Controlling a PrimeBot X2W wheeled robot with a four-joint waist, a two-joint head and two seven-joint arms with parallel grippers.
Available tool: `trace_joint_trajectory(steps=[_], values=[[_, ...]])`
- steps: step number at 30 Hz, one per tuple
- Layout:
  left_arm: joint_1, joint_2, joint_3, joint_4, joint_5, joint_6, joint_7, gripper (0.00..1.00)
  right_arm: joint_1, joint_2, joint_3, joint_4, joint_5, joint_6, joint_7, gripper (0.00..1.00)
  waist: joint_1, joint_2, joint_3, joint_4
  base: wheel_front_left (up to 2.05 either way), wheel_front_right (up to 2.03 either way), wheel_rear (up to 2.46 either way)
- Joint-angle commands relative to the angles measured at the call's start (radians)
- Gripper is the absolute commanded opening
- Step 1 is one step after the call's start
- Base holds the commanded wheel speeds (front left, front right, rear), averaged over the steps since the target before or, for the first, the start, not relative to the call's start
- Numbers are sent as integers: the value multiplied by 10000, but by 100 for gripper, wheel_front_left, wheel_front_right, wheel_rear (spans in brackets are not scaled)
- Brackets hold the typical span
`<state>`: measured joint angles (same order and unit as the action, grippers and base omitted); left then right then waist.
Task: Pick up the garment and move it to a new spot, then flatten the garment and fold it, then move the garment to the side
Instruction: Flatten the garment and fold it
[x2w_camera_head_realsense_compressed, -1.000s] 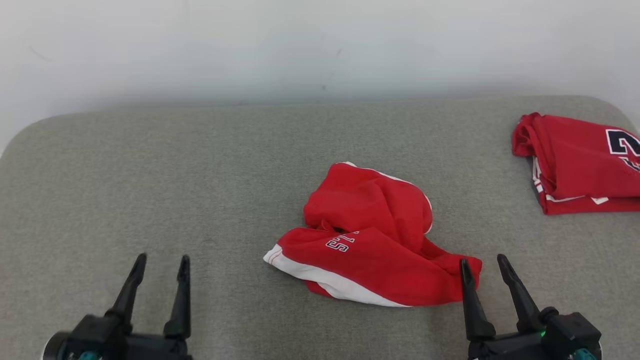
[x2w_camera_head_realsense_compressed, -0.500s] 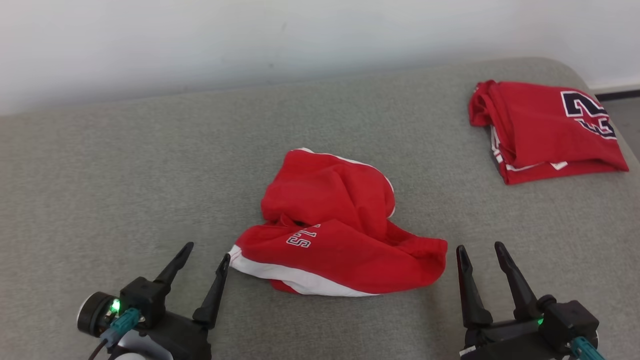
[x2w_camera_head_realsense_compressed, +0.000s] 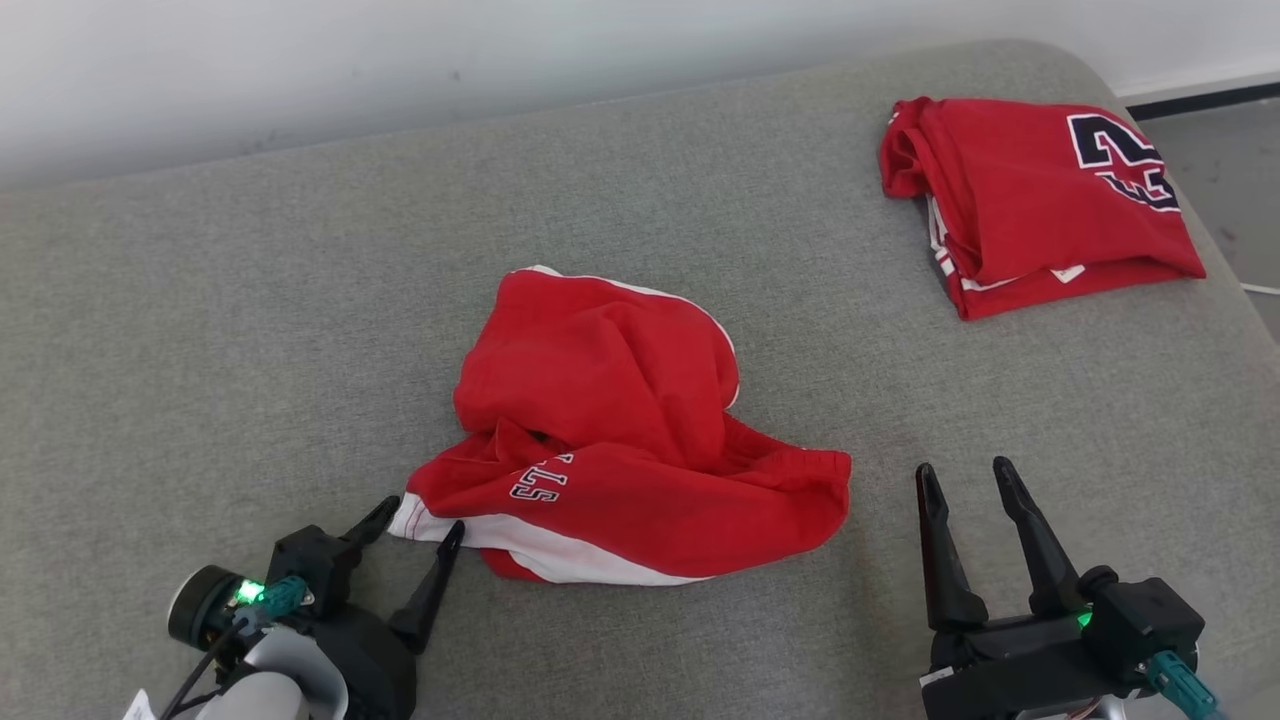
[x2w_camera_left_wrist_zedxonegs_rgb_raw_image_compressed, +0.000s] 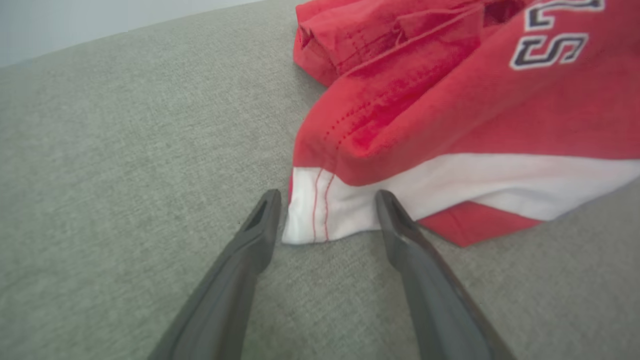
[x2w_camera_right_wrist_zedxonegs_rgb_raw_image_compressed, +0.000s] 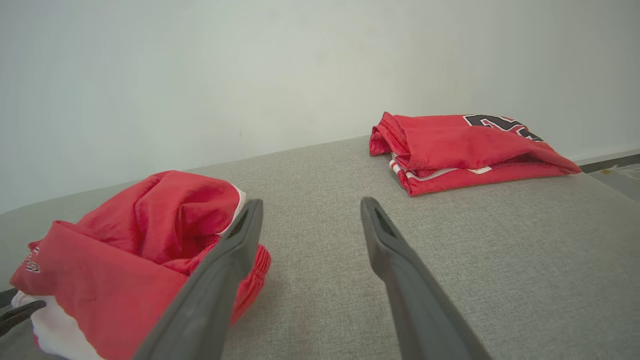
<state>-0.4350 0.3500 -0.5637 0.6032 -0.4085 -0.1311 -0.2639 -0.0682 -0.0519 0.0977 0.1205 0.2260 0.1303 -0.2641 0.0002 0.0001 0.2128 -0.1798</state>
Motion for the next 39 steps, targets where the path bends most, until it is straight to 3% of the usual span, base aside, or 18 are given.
trace_joint_trajectory(steps=[1,2,7,13,23,31,32,33,34,39], values=[[-195,41,-92,203,-50,16,1,24,-75,17,-58,-27,0,3,2,100,-2,-1,45,-65,0,0,0],[-255,40,-113,260,-94,16,1,0,-70,16,-78,-53,-7,3,2,100,-2,-1,36,-69,0,0,0],[-215,0,94,98,-246,16,0,0,118,17,-264,-113,-47,3,2,100,-2,-1,-84,102,0,0,0],[325,-53,948,-903,-189,89,0,0,339,15,-383,-76,-14,3,2,100,-2,-1,-483,766,0,0,0],[2448,151,1878,-3051,-161,743,0,0,594,15,-690,101,-20,3,2,100,-2,-1,-1004,2137,0,0,0],[4161,-170,2096,-3314,-731,1225,-1,0,628,12,-739,293,84,3,2,100,-2,-1,-1102,2597,0,0,0],[4260,-199,2093,-3243,-752,1231,0,37,649,13,-714,326,94,3,2,100,-2,-1,-1131,2609,0,0,0],[4301,-287,2113,-3212,-787,1262,0,83,666,14,-699,358,94,3,2,100,-2,-1,-1173,2619,0,0,0],[4331,-370,2155,-3208,-797,1262,-1,100,688,14,-677,383,98,3,2,100,-2,-1,-1209,2623,0,0,0],[4463,-815,3062,-4233,-591,1285,-3,100,745,-14,-702,451,94,3,2,100,-2,-1,-1455,2615,0,0,0]])
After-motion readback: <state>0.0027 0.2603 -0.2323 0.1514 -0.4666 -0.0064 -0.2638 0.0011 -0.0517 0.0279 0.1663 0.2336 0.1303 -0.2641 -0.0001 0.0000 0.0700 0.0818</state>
